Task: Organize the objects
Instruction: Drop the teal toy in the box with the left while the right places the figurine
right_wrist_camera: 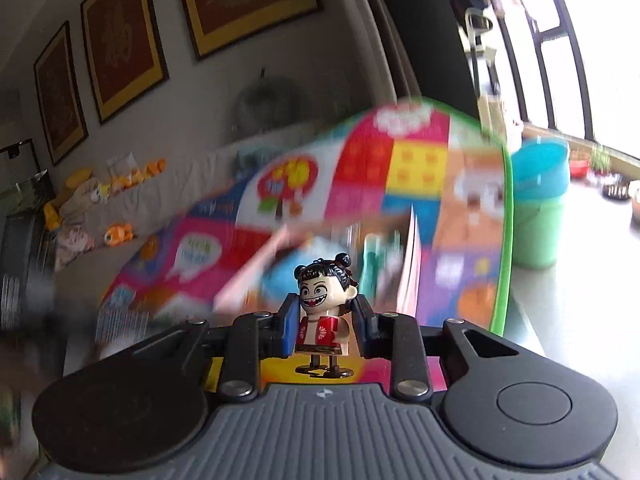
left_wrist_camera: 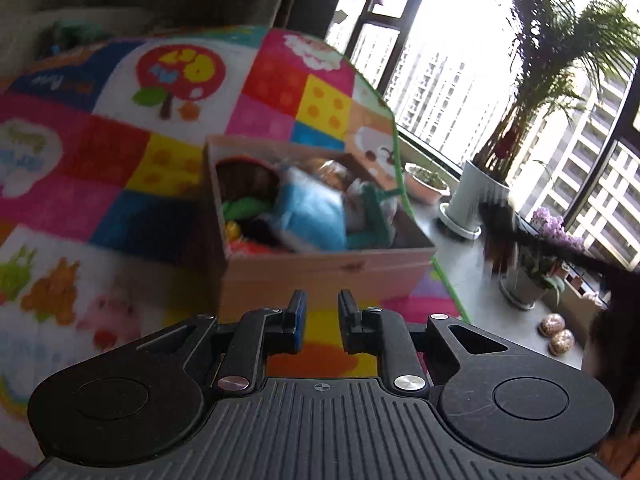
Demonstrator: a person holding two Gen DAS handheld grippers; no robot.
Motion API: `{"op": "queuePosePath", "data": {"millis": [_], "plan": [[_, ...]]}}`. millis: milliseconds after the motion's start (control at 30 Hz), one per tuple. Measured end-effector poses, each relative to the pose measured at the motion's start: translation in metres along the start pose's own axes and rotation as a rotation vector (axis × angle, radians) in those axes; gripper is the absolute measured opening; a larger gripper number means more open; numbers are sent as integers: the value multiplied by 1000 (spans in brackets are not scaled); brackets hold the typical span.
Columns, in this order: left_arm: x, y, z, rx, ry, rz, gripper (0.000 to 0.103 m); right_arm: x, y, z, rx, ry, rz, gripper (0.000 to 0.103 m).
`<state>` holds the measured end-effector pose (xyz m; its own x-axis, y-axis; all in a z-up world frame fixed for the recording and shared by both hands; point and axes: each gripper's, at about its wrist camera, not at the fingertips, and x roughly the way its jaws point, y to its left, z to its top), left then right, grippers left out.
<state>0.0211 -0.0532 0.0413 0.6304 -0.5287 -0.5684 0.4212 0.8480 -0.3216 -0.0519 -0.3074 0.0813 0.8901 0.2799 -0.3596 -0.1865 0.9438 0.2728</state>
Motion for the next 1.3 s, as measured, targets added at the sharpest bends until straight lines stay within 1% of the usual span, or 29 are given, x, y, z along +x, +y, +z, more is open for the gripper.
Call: {"op": "queuePosePath", "data": {"millis": [100, 167, 233, 300, 367, 433, 467, 500, 533, 600, 633, 733, 833, 900, 933, 967, 1000, 1033, 1067, 1133, 1200, 1233, 1300], "plan": [[-6, 22, -8, -68, -6, -4, 19, 16, 1, 52, 16, -34, -30, 27], [-13, 34, -10, -102, -23, -1, 19, 35, 2, 81, 34, -9, -43, 29], [-19, 44, -12, -128, -38, -4, 18, 56, 2, 100, 64, 54, -55, 48], [-24, 50, -16, -142, -43, -12, 19, 69, 2, 106, 93, 75, -103, 50], [-26, 55, -20, -148, -39, -19, 19, 71, 4, 101, 74, 76, -135, 50], [-23, 58, -23, -155, -32, -18, 19, 70, 3, 92, 68, 85, -149, 52], [-22, 59, -23, -161, -30, -16, 19, 67, 1, 80, 51, 102, -164, 52], [-20, 61, -22, -167, -31, -13, 19, 67, 1, 80, 51, 102, -164, 52], [-20, 61, -21, -174, -35, -10, 19, 65, 1, 73, 28, 112, -178, 52], [-20, 61, -13, -183, -54, -8, 19, 62, 0, 59, -35, 134, -204, 53], [-20, 59, -7, -183, -63, -8, 19, 61, 0, 51, -71, 149, -210, 55], [-13, 56, 18, -175, -84, 8, 19, 65, 1, 24, -170, 215, -203, 55], [13, 57, 47, -173, -33, 46, 19, 78, 2, -7, -227, 273, -188, 55], [39, 58, 61, -172, 43, 87, 19, 81, 2, -12, -226, 279, -187, 55], [54, 59, 67, -172, 93, 129, 19, 86, 1, -16, -226, 283, -185, 55], [66, 57, 71, -169, 134, 166, 26, 90, 1, -19, -226, 282, -189, 55], [75, 56, 74, -165, 155, 192, 38, 93, 0, -22, -228, 279, -195, 56], [82, 57, 76, -158, 174, 217, 44, 96, 0, -24, -229, 285, -180, 59], [84, 58, 76, -155, 182, 237, 54, 99, 1, -26, -223, 283, -167, 61], [78, 62, 77, -150, 178, 272, 56, 101, 5, -29, -240, 268, -176, 61], [64, 69, 79, -144, 158, 285, 66, 105, 10, -29, -248, 253, -172, 61], [55, 76, 80, -150, 149, 301, 68, 113, 17, -27, -237, 250, -144, 61], [44, 91, 83, -164, 129, 327, 76, 120, 22, -25, -233, 251, -129, 61]]}}
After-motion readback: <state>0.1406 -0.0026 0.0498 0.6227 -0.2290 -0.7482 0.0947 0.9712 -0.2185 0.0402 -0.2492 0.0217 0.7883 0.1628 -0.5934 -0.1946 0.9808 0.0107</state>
